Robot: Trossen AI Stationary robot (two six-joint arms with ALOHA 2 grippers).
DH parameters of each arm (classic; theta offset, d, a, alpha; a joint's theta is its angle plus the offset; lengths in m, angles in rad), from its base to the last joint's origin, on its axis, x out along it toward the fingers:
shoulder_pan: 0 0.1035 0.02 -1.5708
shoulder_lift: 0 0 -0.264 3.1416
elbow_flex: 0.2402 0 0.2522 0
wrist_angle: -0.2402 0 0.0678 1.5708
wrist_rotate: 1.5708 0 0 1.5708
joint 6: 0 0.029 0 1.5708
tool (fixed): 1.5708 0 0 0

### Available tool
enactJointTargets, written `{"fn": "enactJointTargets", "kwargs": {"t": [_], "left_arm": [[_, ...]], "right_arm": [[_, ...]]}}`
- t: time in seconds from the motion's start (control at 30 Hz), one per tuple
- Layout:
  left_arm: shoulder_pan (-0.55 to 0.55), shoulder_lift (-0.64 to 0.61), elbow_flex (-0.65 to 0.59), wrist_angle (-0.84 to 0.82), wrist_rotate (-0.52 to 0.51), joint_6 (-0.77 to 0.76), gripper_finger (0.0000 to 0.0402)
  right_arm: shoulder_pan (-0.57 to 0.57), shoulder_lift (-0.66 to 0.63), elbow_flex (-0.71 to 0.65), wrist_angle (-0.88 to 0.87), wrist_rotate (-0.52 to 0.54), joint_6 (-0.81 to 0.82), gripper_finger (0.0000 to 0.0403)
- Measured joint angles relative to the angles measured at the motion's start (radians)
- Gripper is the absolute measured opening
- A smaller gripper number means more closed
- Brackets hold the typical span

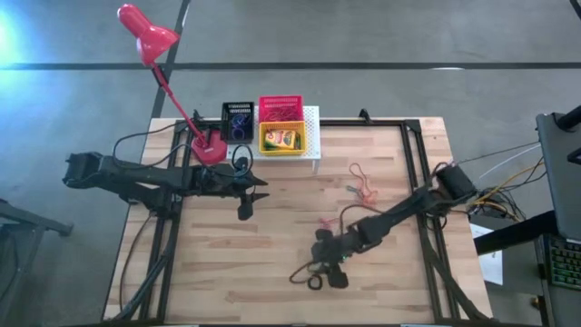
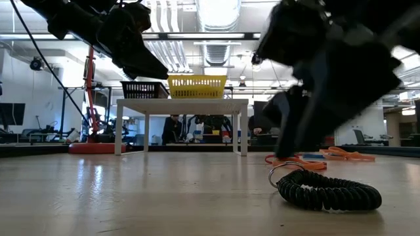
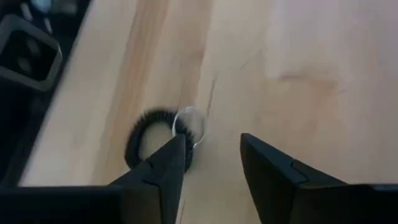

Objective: Pick & Place Office Desk Supplies
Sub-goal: Put the black spring keychain into the black bin on the shelf

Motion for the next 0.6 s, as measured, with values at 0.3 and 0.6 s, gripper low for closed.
{"fn": "enactJointTargets", "kwargs": {"t": [0.3, 0.6], "left_arm": [[0.000, 0.000, 0.000, -0.003, 0.000, 0.000, 0.0171], [0.000, 0.000, 0.001, 0.043, 0.000, -0.006, 0.0171]], "right_arm": [[0.063, 0.132, 0.093, 0.004, 0.001, -0.024, 0.0144], [0.114, 0.132, 0.091, -0.015, 0.218, 0.081, 0.0040]]}}
